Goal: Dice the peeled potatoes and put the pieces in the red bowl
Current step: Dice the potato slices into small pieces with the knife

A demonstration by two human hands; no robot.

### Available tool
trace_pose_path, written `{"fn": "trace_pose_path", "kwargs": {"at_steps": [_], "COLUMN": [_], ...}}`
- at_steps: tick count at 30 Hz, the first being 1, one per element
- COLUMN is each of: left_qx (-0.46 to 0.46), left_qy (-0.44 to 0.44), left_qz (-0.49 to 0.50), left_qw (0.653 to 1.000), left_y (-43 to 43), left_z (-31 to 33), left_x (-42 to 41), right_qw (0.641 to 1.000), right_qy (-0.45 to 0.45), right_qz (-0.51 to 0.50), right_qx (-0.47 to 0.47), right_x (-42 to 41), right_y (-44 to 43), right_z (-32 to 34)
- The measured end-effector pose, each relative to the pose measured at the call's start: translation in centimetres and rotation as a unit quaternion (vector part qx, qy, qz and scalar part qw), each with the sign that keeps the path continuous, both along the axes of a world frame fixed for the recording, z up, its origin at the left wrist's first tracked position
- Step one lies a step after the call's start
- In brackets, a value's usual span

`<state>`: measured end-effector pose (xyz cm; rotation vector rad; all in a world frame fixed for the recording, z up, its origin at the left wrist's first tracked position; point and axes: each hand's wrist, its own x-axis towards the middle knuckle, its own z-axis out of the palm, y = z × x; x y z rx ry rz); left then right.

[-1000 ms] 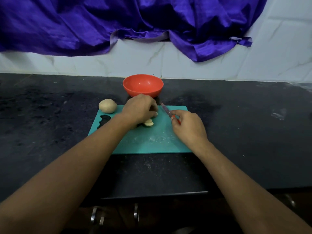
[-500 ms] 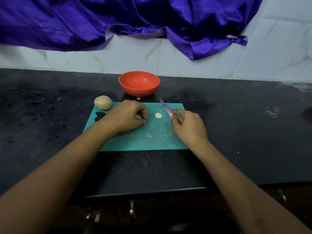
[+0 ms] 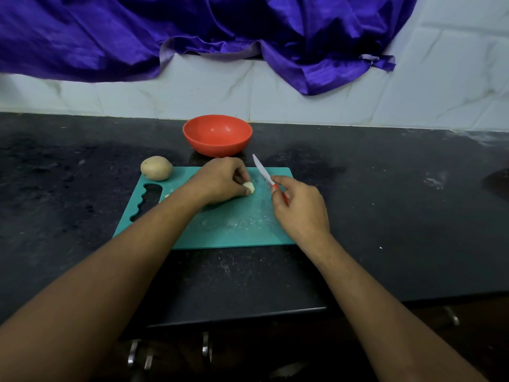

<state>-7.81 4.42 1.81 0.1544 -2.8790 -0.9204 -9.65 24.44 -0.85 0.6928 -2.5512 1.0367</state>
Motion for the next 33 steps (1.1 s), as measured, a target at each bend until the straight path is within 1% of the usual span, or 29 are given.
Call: {"fn": "trace_pose_path", "kwargs": {"at_steps": [2, 3, 6, 8, 9, 12, 16, 19, 23, 27, 33], "left_qx": [0.019, 0.005, -0.108, -0.170, -0.183, -0.185, -0.183, -0.193, -0.191, -0.153, -0.175], "left_qy": [0.027, 0.053, 0.120, 0.124, 0.121, 0.126, 0.138, 0.132, 0.111, 0.126, 0.127], "left_qz": [-0.013, -0.018, -0.018, -0.037, -0.046, -0.045, 0.010, 0.038, 0.043, 0.046, 0.074], "left_qw": [0.999, 0.998, 0.987, 0.977, 0.974, 0.974, 0.973, 0.972, 0.974, 0.979, 0.974], "left_y": [0.3, 0.4, 0.8, 0.6, 0.4, -0.2, 0.2, 0.7, 0.7, 0.4, 0.2], "left_z": [0.2, 0.2, 0.0, -0.4, -0.6, -1.2, -1.3, -0.8, -0.2, -1.1, -1.6], "left_x": [0.3, 0.5, 1.5, 2.2, 2.6, 3.3, 3.4, 2.8, 1.9, 1.9, 1.6], "right_qw": [1.000, 1.000, 1.000, 1.000, 1.000, 1.000, 1.000, 0.999, 0.997, 0.995, 0.988], "right_qy": [-0.003, -0.003, -0.002, -0.005, -0.006, -0.005, -0.006, -0.005, -0.011, -0.004, 0.021], "right_qz": [0.000, -0.001, -0.004, -0.001, 0.000, -0.002, 0.005, 0.017, 0.025, 0.021, 0.026], "right_qx": [-0.004, -0.006, -0.005, -0.005, -0.005, 0.003, 0.018, 0.034, 0.078, 0.101, 0.151], "right_x": [-0.1, -0.1, -0.1, 0.0, 0.1, 0.2, 0.4, 0.8, 1.4, 2.1, 2.2], "right_y": [0.0, 0.0, 0.1, 0.1, 0.1, 0.0, 0.0, 0.2, 0.6, 0.9, 0.3], "right_z": [-0.1, -0.2, -0.2, 0.0, 0.0, 0.1, 0.3, 0.6, 1.0, 1.2, 1.5]}}
